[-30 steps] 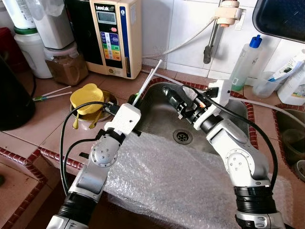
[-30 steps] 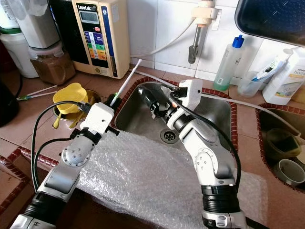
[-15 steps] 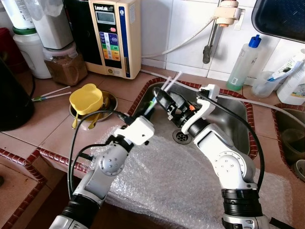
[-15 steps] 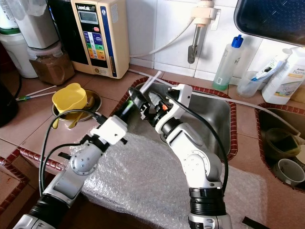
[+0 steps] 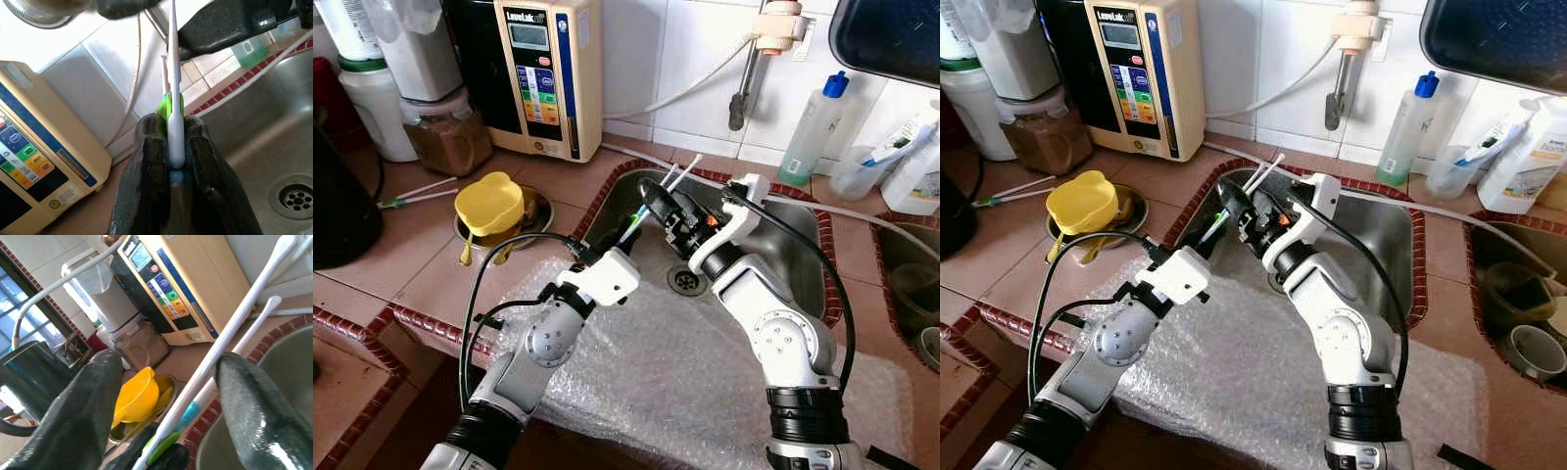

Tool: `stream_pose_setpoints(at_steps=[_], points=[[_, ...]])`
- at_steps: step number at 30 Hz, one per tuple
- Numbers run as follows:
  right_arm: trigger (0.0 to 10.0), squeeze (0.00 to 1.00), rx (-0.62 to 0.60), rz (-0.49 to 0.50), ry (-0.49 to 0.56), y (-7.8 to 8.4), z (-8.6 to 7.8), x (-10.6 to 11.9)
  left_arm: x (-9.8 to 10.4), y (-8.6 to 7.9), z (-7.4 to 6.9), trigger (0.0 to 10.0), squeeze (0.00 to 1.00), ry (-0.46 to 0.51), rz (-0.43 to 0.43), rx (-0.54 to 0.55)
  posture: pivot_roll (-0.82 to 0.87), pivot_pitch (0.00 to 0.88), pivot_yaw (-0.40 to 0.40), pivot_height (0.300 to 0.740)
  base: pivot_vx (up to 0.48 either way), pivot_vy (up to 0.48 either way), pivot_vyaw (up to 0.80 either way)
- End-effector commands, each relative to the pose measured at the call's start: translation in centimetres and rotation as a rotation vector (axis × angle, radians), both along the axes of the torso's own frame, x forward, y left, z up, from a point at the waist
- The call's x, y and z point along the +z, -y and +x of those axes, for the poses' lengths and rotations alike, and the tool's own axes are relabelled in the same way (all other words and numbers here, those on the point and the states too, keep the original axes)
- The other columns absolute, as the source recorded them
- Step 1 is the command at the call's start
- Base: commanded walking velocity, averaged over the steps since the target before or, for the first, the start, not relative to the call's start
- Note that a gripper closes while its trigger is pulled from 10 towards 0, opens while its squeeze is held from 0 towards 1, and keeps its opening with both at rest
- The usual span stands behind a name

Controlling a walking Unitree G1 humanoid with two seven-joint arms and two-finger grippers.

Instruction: Kitchen organization

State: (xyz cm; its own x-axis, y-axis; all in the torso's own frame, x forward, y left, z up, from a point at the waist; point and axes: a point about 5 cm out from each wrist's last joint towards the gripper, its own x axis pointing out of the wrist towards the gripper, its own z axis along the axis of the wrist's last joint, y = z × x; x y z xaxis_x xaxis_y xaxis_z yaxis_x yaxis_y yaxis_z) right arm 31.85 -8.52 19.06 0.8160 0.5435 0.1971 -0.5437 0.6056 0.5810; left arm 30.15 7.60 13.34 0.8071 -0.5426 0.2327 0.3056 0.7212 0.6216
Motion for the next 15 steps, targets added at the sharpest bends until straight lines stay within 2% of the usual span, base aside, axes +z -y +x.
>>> stream_pose_setpoints(at_steps=[1,15], points=[[0.0,0.0,-0.014,0.003,-0.019,0.09,0.12,-0.3,-0.28,0.19,-0.13,0.0,0.0,-0.001,0.02,-0.016,-0.02,0.04,0.002,0.74,0.0,0.0,0.0],[0.0,0.0,-0.04,0.005,-0.057,0.38,0.52,-0.74,-0.51,0.6,-0.37,0.0,0.0,-0.002,0.007,-0.016,-0.03,0.057,-0.014,0.74,0.0,0.0,0.0]])
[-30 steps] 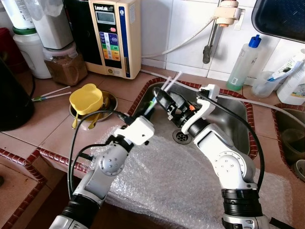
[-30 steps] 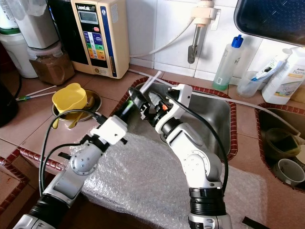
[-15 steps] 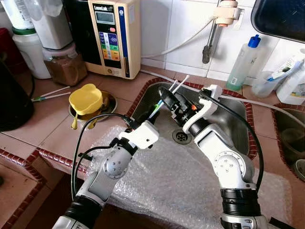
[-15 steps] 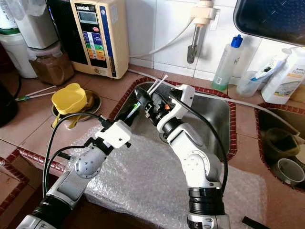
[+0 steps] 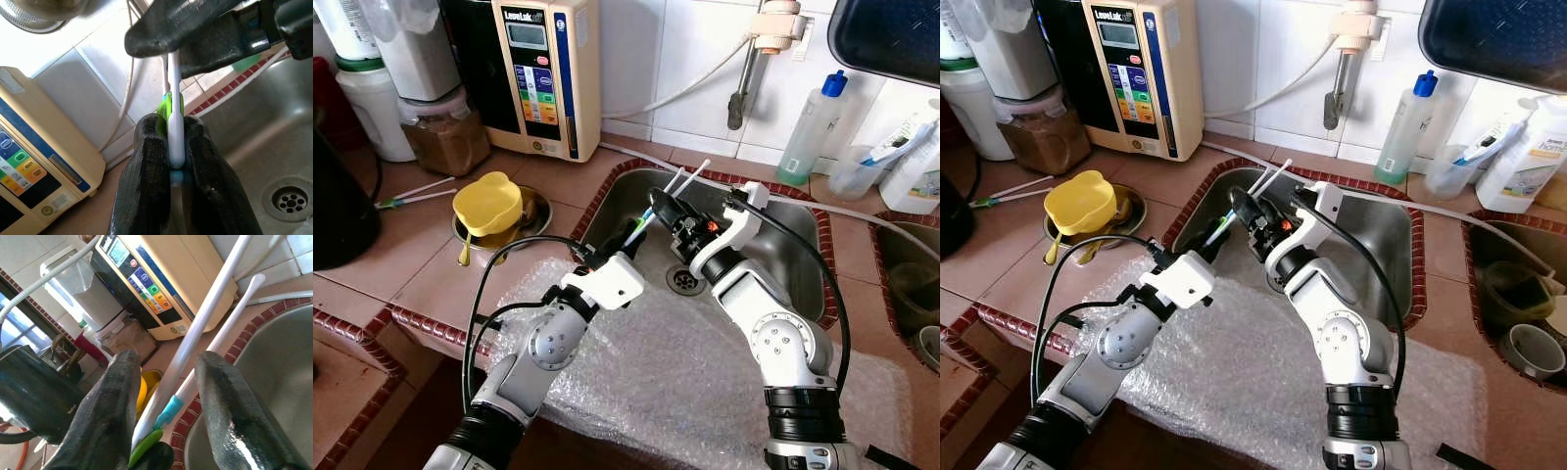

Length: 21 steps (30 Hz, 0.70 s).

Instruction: Kitchen organization

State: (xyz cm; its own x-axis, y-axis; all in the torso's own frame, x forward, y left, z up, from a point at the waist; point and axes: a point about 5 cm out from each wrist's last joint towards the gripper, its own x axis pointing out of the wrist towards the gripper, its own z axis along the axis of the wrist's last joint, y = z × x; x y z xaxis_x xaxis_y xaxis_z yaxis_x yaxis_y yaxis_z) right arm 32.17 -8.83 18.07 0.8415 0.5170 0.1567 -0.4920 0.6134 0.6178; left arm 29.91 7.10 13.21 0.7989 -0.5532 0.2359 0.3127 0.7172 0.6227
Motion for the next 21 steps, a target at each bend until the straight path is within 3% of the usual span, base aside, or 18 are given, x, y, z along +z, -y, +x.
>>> stream_pose_setpoints(at_steps=[1,19,21], points=[[0.0,0.0,-0.011,-0.006,-0.001,0.08,0.21,0.25,-0.38,0.13,-0.14,0.0,0.0,-0.006,0.007,-0.003,-0.03,0.057,-0.014,0.74,0.0,0.0,0.0],[0.0,0.0,-0.005,0.002,-0.015,-0.6,0.09,-0.12,-0.31,0.4,-0.03,0.0,0.0,-0.008,-0.008,-0.012,-0.04,0.045,-0.009,0.74,0.0,0.0,0.0],[0.0,0.0,-0.009,0.004,-0.016,-0.57,0.09,-0.15,-0.29,0.37,0.04,0.4,0.0,-0.009,-0.01,-0.01,-0.04,0.045,-0.009,0.74,0.0,0.0,0.0]])
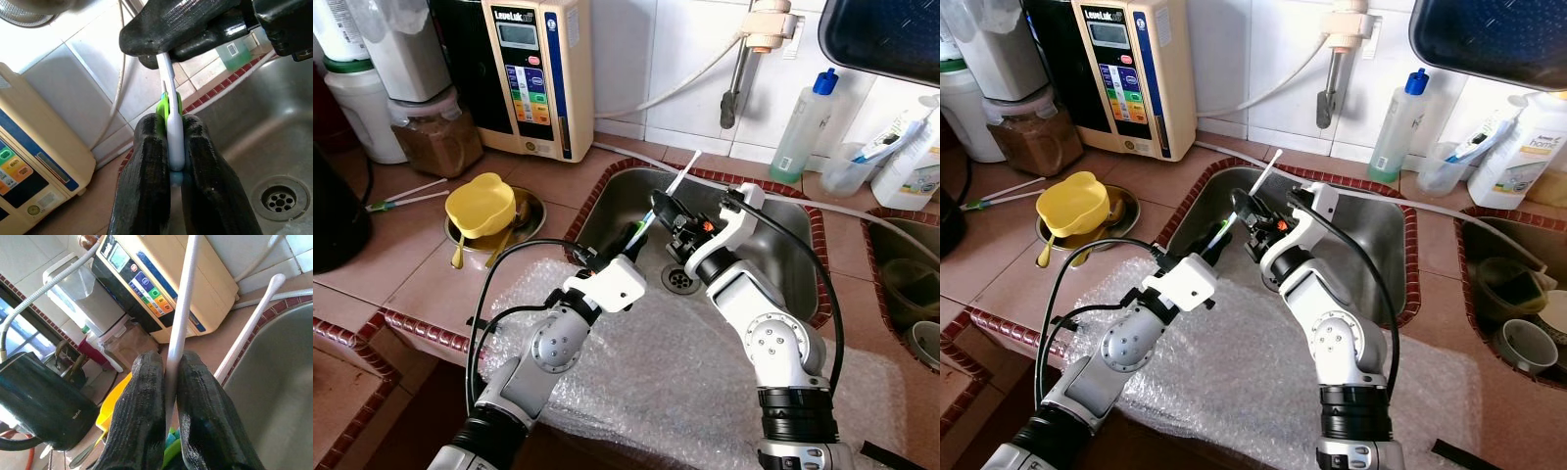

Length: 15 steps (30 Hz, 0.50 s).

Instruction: Kitchen organization

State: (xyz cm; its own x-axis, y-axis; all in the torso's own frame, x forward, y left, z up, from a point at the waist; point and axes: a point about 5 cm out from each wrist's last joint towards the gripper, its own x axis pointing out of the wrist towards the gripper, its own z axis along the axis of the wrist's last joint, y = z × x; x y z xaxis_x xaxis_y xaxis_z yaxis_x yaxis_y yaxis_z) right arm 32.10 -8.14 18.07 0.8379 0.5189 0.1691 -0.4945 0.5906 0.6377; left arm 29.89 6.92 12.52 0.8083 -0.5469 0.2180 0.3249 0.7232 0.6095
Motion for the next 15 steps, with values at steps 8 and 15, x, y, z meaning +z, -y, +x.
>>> stream_pose_setpoints(at_steps=[8,15], points=[[0.0,0.0,-0.034,-0.032,-0.016,0.4,0.5,-0.3,0.7,-0.4,0.5,10.0,1.0,0.009,-0.05,0.015,-0.03,0.041,-0.014,0.74,0.0,0.0,0.0],[0.0,0.0,-0.041,-0.071,-0.005,0.5,0.6,-0.5,1.0,-0.8,0.8,10.0,1.0,0.014,-0.065,0.032,-0.04,0.029,-0.008,0.74,0.0,0.0,0.0]])
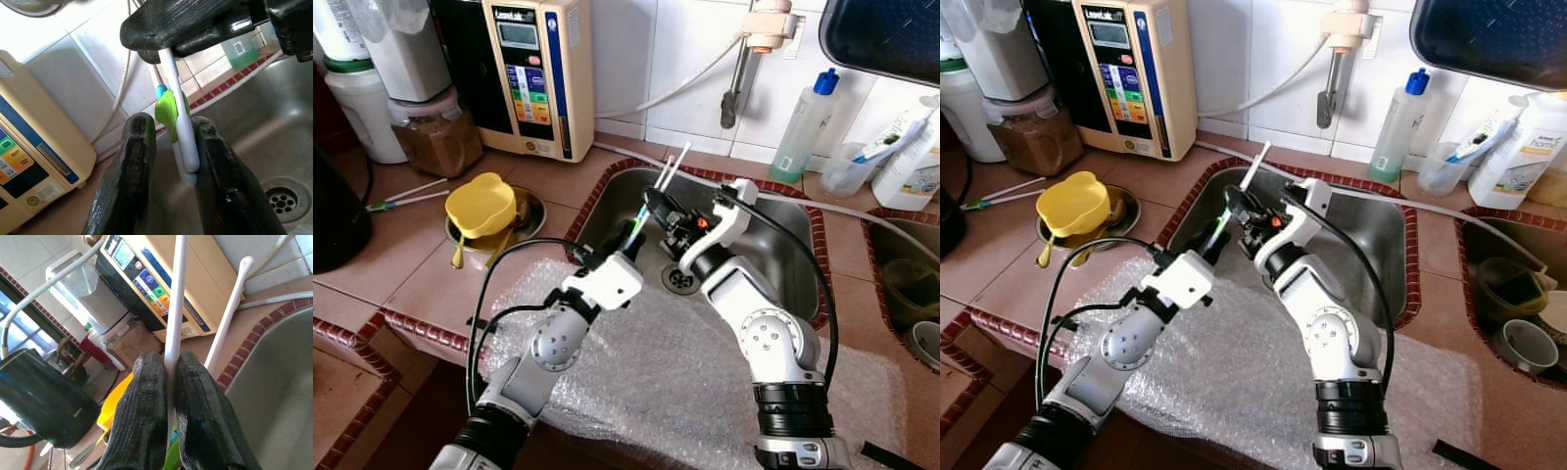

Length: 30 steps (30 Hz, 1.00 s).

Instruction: Kitchen organization

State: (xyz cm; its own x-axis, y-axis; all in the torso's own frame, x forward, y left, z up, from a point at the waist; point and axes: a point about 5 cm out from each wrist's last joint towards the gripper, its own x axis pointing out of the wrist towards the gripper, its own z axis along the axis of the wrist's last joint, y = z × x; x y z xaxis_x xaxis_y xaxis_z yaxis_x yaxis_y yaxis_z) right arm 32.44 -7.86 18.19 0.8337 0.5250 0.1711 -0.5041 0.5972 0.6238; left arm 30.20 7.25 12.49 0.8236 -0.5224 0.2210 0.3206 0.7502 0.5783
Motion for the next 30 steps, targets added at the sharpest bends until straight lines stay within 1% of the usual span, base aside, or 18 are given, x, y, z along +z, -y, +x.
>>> stream_pose_setpoints(at_steps=[1,3,4,6,7,9,12,16,18,20,22,24,27,29,30], points=[[0.0,0.0,-0.046,-0.065,-0.011,0.8,0.3,-0.6,1.1,-0.4,0.4,10.0,1.0,0.03,-0.031,0.005,-0.04,0.027,-0.009,0.74,0.0,0.0,0.0],[0.0,0.0,-0.049,-0.083,-0.001,0.8,0.3,-0.6,1.2,-0.4,0.4,10.0,1.0,0.025,-0.028,-0.006,-0.04,0.026,-0.008,0.74,0.0,0.0,0.0],[0.0,0.0,-0.061,-0.112,0.011,1.0,0.3,-0.7,1.3,-0.3,0.3,10.0,1.0,0.003,-0.033,-0.032,-0.04,0.024,-0.009,0.74,0.0,0.0,0.0],[0.0,0.0,-0.066,-0.12,0.012,1.1,0.4,-0.8,1.3,-0.4,0.3,10.0,1.0,-0.006,-0.037,-0.039,-0.04,0.024,-0.009,0.74,0.0,0.0,0.0],[0.0,0.0,-0.079,-0.146,0.004,1.2,0.6,-1.0,1.4,-0.3,0.2,10.0,1.0,-0.018,-0.052,-0.05,-0.03,0.021,-0.011,0.74,0.0,0.0,0.0],[0.0,0.0,-0.088,-0.165,-0.001,1.4,0.7,-1.2,1.5,-0.3,0.1,10.0,1.0,-0.025,-0.061,-0.057,-0.03,0.021,-0.011,0.74,0.0,0.0,0.0],[0.0,0.0,-0.112,-0.173,0.003,1.6,1.3,-1.4,1.4,-0.2,-0.4,10.0,1.0,-0.048,-0.072,-0.09,-0.03,0.016,-0.009,0.74,0.0,0.0,0.0],[0.0,0.0,-0.13,-0.202,0.012,1.6,1.8,-1.6,1.4,-0.4,-0.7,10.0,1.0,-0.065,-0.079,-0.105,-0.02,0.016,-0.007,0.74,0.0,0.0,0.0],[0.0,0.0,-0.16,-0.235,0.009,2.1,2.0,-2.1,1.4,-0.5,-0.9,10.0,1.0,-0.098,-0.091,-0.127,-0.02,0.019,-0.005,0.74,0.0,0.0,0.0],[0.0,0.0,-0.169,-0.245,0.007,2.2,2.1,-2.3,1.4,-0.6,-1.0,10.0,1.0,-0.108,-0.092,-0.13,-0.02,0.019,-0.005,0.74,0.0,0.0,0.0],[0.0,0.0,-0.222,-0.29,-0.003,2.8,2.5,-2.7,1.2,-0.8,-1.1,10.0,1.0,-0.14,-0.098,-0.131,-0.02,0.021,-0.004,0.74,0.0,0.0,0.0],[0.0,0.0,-0.287,-0.322,-0.044,3.6,3.1,-3.3,1.0,-1.2,-1.3,10.0,1.0,-0.172,-0.107,-0.119,-0.02,0.024,-0.002,0.74,0.0,0.0,0.0],[0.0,0.0,-0.344,-0.376,-0.101,4.3,3.5,-4.5,0.4,-2.2,-1.6,10.0,1.0,-0.232,-0.119,-0.085,-0.02,0.027,0.0,0.74,0.0,0.0,0.0],[2.1,0.0,-0.363,-0.417,-0.152,4.7,3.6,-5.4,0.0,-2.8,-1.7,10.0,1.0,-0.254,-0.102,-0.065,-0.02,0.027,0.0,0.74,0.0,0.0,0.0],[2.6,0.0,-0.371,-0.433,-0.167,4.8,3.6,-5.8,-0.1,-2.9,-1.8,10.0,1.0,-0.259,-0.098,-0.058,-0.02,0.027,0.0,0.74,0.0,0.0,0.0]])
